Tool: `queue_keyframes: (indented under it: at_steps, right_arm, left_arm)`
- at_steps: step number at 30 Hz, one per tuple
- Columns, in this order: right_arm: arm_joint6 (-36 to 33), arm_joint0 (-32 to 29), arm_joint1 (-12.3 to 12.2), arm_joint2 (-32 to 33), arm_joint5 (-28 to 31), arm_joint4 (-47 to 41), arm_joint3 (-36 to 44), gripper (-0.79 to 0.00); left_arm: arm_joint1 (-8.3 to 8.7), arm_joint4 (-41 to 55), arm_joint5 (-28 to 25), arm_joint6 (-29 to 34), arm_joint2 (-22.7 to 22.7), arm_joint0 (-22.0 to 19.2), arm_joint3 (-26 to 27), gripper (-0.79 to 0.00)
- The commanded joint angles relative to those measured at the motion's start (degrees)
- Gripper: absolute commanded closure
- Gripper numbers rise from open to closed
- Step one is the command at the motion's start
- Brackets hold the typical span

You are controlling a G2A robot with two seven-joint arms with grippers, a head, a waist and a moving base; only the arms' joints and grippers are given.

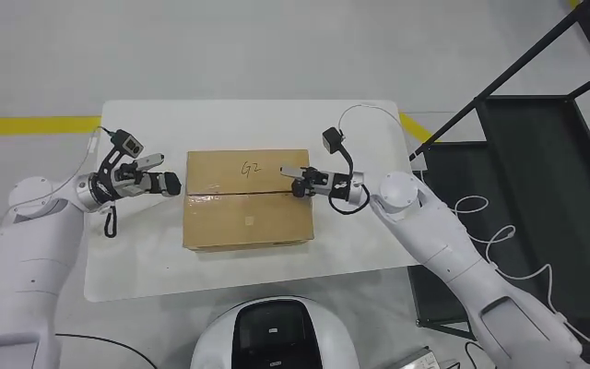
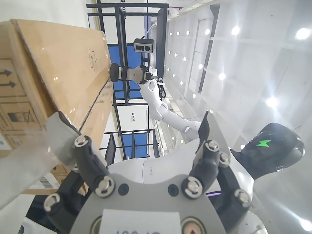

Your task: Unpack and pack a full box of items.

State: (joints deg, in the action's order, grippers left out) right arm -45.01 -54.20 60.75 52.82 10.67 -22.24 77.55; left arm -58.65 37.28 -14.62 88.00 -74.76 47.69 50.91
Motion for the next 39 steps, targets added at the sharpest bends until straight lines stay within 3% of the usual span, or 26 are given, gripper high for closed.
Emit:
queue_keyframes:
  at_steps: [1, 4, 11, 18, 35, 39]
  right_arm:
    - [0.05, -0.16, 0.05, 0.25, 0.15, 0.18, 0.10, -0.785]
    - [-0.02, -0.47, 0.13, 0.65, 0.50, 0.29, 0.28, -0.785]
    - [-0.02, -0.74, 0.17, 0.95, 0.88, 0.32, 0.43, -0.785]
    - [-0.02, -0.74, 0.17, 0.95, 0.88, 0.32, 0.43, -0.785]
    - [-0.02, -0.74, 0.17, 0.95, 0.88, 0.32, 0.43, -0.785]
    - [-0.02, -0.74, 0.17, 0.95, 0.88, 0.32, 0.43, -0.785]
  left_arm:
    - [0.59, -0.36, 0.71, -0.20, -1.29, 2.17, 1.52, -0.785]
    - [1.32, -0.33, 0.67, -2.34, -3.45, 5.80, 4.49, -0.785]
    - [2.41, 0.44, -0.30, -13.75, -8.91, 15.94, 12.52, -0.785]
    - [2.42, -0.06, -3.21, -24.21, -10.95, 24.18, 20.59, -0.785]
    - [2.41, -0.25, -3.50, -24.79, -11.00, 24.57, 21.25, -0.785]
    - [2.16, 0.29, -3.28, -30.26, -11.32, 27.30, 23.73, -0.785]
